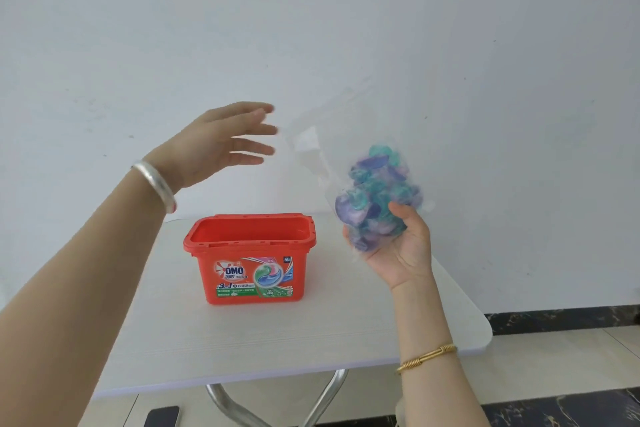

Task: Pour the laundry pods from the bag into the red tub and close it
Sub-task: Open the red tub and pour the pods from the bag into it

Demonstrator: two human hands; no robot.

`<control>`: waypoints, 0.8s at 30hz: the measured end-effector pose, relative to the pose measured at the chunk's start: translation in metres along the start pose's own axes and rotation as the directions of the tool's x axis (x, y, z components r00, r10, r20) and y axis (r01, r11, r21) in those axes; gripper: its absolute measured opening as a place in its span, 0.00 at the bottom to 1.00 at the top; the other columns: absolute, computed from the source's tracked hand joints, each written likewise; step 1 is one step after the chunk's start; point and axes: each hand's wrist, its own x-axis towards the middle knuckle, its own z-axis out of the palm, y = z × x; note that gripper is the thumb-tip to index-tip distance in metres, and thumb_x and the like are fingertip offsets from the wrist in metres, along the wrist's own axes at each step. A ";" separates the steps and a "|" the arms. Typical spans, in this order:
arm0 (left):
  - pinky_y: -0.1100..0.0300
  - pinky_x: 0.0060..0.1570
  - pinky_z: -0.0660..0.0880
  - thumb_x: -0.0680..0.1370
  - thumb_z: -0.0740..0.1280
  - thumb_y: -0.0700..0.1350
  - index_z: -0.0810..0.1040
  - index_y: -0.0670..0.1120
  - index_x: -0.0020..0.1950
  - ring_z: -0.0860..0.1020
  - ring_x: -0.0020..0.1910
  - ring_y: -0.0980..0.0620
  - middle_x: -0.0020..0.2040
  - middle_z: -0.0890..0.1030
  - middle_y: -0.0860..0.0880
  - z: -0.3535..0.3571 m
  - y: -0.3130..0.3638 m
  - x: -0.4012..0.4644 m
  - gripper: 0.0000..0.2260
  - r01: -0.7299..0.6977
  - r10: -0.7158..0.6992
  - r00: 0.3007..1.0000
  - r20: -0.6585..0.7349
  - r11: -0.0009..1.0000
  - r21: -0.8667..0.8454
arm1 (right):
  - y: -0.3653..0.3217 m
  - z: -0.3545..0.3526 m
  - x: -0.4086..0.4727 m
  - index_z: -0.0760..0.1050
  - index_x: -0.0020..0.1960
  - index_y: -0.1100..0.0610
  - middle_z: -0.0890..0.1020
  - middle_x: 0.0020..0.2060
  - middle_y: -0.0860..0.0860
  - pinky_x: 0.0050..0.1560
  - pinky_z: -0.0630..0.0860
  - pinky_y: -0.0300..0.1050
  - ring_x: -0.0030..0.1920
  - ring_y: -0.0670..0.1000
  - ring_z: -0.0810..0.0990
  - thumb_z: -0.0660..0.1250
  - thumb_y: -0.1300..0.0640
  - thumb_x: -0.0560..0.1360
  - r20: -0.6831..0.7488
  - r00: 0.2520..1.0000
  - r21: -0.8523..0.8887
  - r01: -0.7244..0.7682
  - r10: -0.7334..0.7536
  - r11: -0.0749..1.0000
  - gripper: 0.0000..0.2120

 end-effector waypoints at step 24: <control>0.67 0.41 0.78 0.49 0.78 0.63 0.75 0.42 0.61 0.84 0.47 0.53 0.47 0.86 0.51 0.001 -0.190 -0.072 0.45 0.156 -0.174 0.958 -0.226 0.983 -0.093 | 0.005 0.027 0.015 0.77 0.46 0.55 0.82 0.43 0.50 0.33 0.77 0.39 0.46 0.53 0.81 0.62 0.65 0.58 -0.200 0.979 -0.501 -0.127 0.028 0.856 0.18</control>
